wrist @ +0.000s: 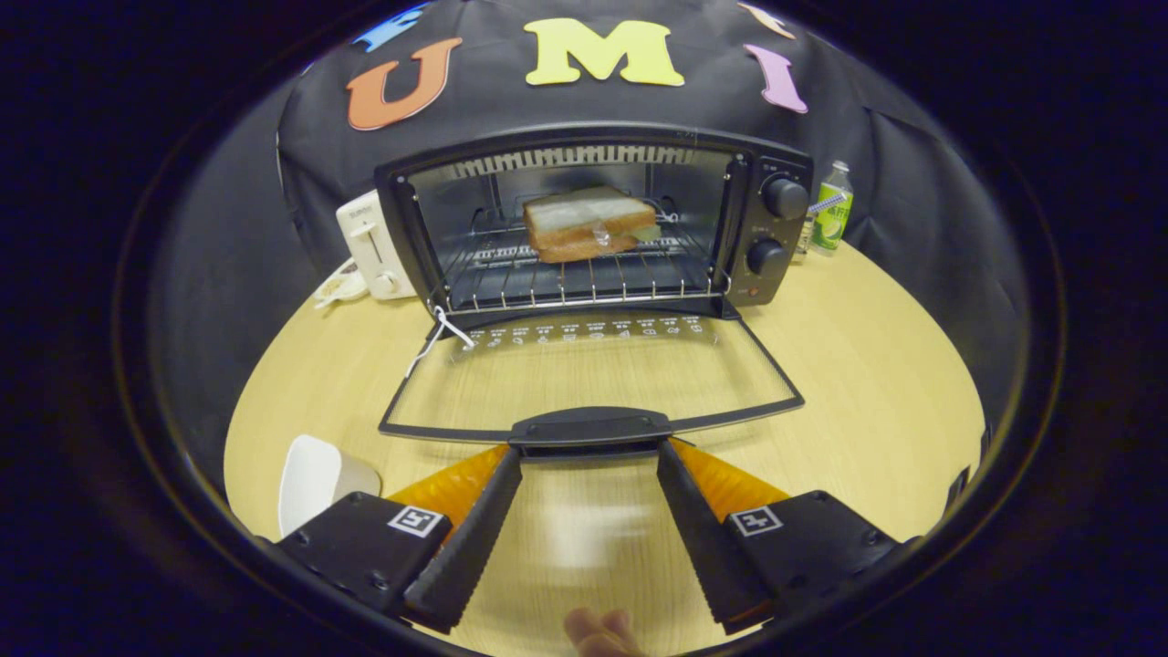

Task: Open the toaster oven, put the food inside, and close the toaster oven door.

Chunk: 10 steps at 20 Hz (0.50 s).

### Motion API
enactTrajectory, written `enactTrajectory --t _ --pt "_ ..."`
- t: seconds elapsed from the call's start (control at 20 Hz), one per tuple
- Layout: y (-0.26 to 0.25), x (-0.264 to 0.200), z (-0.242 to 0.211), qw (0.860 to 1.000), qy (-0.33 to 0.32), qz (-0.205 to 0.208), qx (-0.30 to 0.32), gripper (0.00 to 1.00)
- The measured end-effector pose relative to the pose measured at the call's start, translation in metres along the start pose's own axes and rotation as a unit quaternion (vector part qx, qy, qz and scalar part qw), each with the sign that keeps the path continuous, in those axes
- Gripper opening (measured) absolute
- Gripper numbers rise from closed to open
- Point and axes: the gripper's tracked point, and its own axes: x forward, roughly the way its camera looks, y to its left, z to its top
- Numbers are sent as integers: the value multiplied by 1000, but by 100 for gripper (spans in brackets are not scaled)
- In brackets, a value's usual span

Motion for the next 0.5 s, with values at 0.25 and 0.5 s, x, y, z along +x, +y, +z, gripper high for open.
enactTrajectory --t 0.25,0.5 --pt "0 -8 12 999 -37 -2 0 99" --pt "3 -16 32 997 -80 -1 2 99"
